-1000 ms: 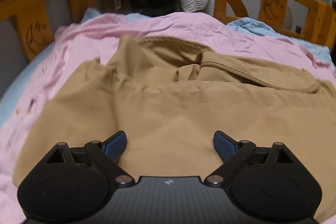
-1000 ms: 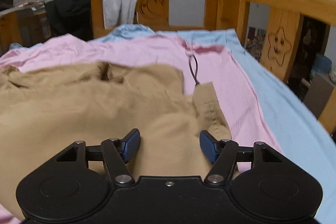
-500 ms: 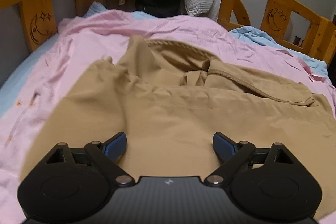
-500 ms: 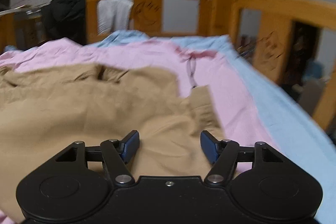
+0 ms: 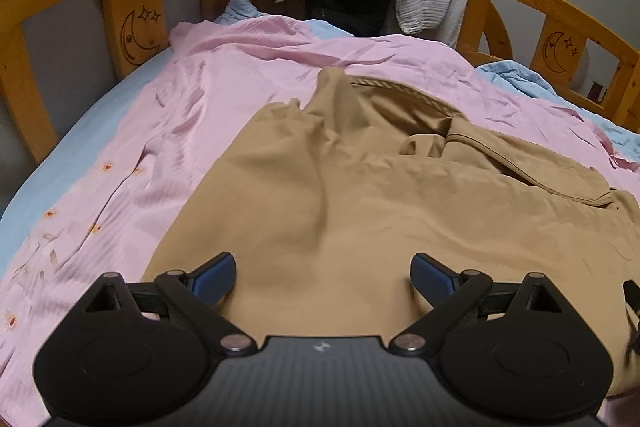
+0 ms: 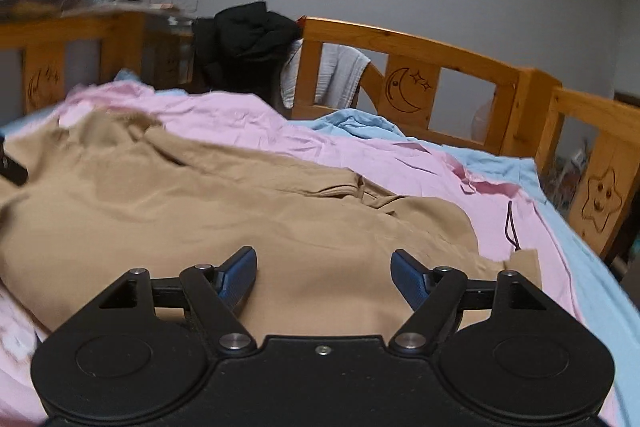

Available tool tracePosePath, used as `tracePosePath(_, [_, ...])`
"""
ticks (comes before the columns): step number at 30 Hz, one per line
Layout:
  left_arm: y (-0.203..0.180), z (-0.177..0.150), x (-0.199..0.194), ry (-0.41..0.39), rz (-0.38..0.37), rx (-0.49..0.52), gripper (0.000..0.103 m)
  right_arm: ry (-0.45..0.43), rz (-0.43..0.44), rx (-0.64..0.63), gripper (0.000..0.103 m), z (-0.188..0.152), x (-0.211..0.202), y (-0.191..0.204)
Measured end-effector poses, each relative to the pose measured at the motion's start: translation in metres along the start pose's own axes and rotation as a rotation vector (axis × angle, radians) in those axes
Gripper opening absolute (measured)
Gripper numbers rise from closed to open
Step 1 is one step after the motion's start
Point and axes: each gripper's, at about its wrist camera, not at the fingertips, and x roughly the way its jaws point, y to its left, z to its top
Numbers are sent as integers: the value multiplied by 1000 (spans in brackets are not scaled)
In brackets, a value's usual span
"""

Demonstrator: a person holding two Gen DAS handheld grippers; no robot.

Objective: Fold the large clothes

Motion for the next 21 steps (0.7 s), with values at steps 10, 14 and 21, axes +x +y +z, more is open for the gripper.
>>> tracePosePath(10, [6, 4, -2, -12, -9, -72, 102, 74, -3, 42, 90, -13, 14, -3])
tracePosePath(14, [10, 4, -2, -10, -13, -101, 102, 83, -7, 53, 93, -13, 16, -4])
tracePosePath(21, [14, 4, -5, -23, 15, -109, 102, 102, -21, 74, 101, -15, 20, -8])
